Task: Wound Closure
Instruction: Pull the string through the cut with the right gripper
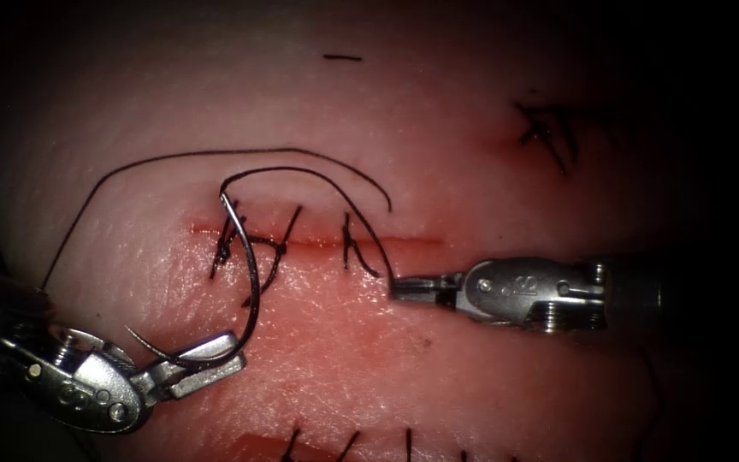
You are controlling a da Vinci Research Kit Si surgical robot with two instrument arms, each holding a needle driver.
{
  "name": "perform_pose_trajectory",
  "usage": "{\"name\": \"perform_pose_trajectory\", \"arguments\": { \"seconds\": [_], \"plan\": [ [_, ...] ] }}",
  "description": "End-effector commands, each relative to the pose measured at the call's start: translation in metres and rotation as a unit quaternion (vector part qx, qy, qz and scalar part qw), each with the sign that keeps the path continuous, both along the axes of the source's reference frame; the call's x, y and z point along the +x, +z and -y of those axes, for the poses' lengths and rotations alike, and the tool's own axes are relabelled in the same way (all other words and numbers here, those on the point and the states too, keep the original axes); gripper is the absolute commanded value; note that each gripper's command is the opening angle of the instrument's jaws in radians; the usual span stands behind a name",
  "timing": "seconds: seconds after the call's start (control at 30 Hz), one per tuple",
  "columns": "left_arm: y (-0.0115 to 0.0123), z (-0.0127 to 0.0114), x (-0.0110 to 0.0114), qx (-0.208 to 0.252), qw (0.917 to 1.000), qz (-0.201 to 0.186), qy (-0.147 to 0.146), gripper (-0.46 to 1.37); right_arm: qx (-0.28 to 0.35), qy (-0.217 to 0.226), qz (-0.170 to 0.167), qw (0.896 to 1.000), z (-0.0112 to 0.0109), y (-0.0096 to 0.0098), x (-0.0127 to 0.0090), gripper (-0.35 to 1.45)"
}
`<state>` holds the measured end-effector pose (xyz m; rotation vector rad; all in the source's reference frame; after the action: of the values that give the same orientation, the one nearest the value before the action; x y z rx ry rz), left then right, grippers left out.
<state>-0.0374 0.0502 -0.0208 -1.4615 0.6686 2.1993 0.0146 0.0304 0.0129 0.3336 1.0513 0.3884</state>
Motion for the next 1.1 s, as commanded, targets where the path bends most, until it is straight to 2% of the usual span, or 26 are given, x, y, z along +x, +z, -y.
{"name": "perform_pose_trajectory", "arguments": {
  "seconds": [0.03,0.63,0.87,1.1],
  "plan": [
    [0.0,0.0,0.0,0.001,1.0,0.0,0.003,-0.35,0.002,-0.001,-0.002,1.0,0.0003,-0.0005,0.0001,-0.35],
    [0.0004,0.0015,0.0001,0.001,1.0,-0.001,-0.003,-0.35,0.005,-0.031,-0.024,0.999,0.0079,-0.0064,0.0023,-0.35],
    [0.0006,0.0025,0.0006,-0.003,1.0,-0.003,-0.004,-0.35,0.005,-0.038,-0.032,0.999,0.0108,-0.009,0.0044,-0.35],
    [0.0005,0.0034,0.0029,-0.002,0.9999,-0.01,-0.007,-0.35,0.003,-0.036,-0.034,0.999,0.0127,-0.0105,0.0075,-0.35]
  ]
}}
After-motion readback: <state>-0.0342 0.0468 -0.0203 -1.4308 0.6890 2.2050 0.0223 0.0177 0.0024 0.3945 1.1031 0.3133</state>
